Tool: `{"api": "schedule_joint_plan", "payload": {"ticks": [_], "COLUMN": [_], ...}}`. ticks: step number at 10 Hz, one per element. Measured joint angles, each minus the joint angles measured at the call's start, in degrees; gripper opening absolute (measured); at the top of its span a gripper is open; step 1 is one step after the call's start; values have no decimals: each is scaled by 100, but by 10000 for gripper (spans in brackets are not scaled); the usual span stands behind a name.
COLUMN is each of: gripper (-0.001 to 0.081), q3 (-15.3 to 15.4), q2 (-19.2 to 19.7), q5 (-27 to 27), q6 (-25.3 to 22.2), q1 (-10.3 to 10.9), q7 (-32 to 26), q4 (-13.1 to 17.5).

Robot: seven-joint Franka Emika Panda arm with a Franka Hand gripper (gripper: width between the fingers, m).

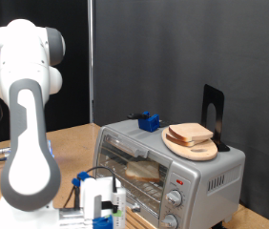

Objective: Make a piece of toast with the oven

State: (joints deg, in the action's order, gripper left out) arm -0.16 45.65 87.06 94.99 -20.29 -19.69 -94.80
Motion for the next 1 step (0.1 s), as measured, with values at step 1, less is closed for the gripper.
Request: {"api": "schedule_joint_plan", "payload": {"ticks": [1], "gripper": [704], "q3": [-116], "q2": [-112], "q5": [-268], "q6": [-97], "q1": [-24], "q7": [334], "q4": [-5]}}
